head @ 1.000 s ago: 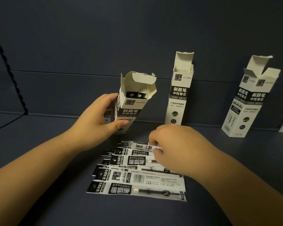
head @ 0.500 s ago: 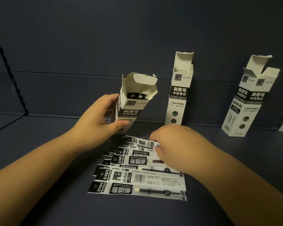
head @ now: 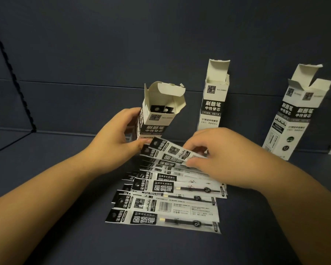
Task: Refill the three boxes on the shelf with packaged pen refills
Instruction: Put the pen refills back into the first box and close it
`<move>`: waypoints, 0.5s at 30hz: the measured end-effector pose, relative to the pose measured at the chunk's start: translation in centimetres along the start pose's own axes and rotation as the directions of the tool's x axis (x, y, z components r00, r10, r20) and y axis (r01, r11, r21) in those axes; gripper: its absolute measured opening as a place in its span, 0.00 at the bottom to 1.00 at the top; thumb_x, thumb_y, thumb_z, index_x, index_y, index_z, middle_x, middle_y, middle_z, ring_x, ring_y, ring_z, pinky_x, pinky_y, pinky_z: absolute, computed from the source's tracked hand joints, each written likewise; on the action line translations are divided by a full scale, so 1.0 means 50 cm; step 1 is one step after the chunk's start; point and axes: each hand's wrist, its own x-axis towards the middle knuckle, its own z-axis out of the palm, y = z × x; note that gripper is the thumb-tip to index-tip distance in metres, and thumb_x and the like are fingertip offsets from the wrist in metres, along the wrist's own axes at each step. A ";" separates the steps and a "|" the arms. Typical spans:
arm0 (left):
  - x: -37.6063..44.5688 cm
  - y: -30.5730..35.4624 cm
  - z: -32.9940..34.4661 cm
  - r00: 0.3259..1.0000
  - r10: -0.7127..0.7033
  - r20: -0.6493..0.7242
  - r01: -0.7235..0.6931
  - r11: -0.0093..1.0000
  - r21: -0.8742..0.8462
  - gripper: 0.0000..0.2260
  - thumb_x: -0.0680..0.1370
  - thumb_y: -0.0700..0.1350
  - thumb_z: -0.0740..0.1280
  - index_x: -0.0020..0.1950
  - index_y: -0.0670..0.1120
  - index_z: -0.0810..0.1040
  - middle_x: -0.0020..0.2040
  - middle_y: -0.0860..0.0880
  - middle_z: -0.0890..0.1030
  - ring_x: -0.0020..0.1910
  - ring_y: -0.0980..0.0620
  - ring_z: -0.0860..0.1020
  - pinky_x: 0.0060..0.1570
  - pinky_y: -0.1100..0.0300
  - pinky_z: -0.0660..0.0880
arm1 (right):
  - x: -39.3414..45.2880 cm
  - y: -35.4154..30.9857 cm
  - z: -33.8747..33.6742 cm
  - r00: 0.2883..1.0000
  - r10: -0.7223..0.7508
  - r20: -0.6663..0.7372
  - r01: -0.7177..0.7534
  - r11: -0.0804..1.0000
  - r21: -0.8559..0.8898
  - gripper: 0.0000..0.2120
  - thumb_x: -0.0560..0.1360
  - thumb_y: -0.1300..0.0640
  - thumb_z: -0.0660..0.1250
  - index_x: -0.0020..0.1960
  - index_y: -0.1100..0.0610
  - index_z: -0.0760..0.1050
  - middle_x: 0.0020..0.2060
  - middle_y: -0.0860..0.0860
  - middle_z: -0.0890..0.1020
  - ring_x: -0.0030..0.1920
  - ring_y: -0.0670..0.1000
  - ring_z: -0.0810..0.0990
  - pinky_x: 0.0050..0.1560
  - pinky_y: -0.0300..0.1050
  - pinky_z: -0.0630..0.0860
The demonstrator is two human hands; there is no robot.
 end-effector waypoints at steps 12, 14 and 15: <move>-0.001 -0.001 0.000 1.000 -0.026 0.000 0.026 0.997 -0.073 0.27 0.73 0.49 0.74 0.70 0.58 0.69 0.64 0.58 0.77 0.64 0.61 0.77 0.64 0.57 0.76 | -0.012 0.009 -0.033 0.995 0.059 -0.076 -0.016 0.880 0.475 0.05 0.75 0.54 0.73 0.50 0.47 0.85 0.45 0.42 0.88 0.46 0.41 0.86 0.52 0.46 0.82; -0.001 -0.002 -0.002 1.000 -0.028 0.004 0.028 0.998 -0.059 0.27 0.73 0.49 0.73 0.70 0.60 0.68 0.65 0.59 0.77 0.64 0.61 0.76 0.64 0.56 0.76 | -0.014 0.008 -0.038 0.994 0.060 -0.092 0.003 0.824 0.566 0.07 0.75 0.57 0.74 0.50 0.48 0.85 0.48 0.43 0.88 0.50 0.44 0.86 0.57 0.50 0.81; -0.001 -0.002 -0.002 1.000 -0.030 0.006 0.030 0.998 -0.053 0.27 0.73 0.49 0.73 0.69 0.61 0.67 0.65 0.59 0.77 0.64 0.61 0.76 0.63 0.57 0.76 | -0.015 0.007 -0.040 0.993 0.061 -0.104 0.015 0.791 0.611 0.07 0.74 0.58 0.74 0.51 0.50 0.85 0.48 0.44 0.88 0.51 0.45 0.86 0.58 0.50 0.81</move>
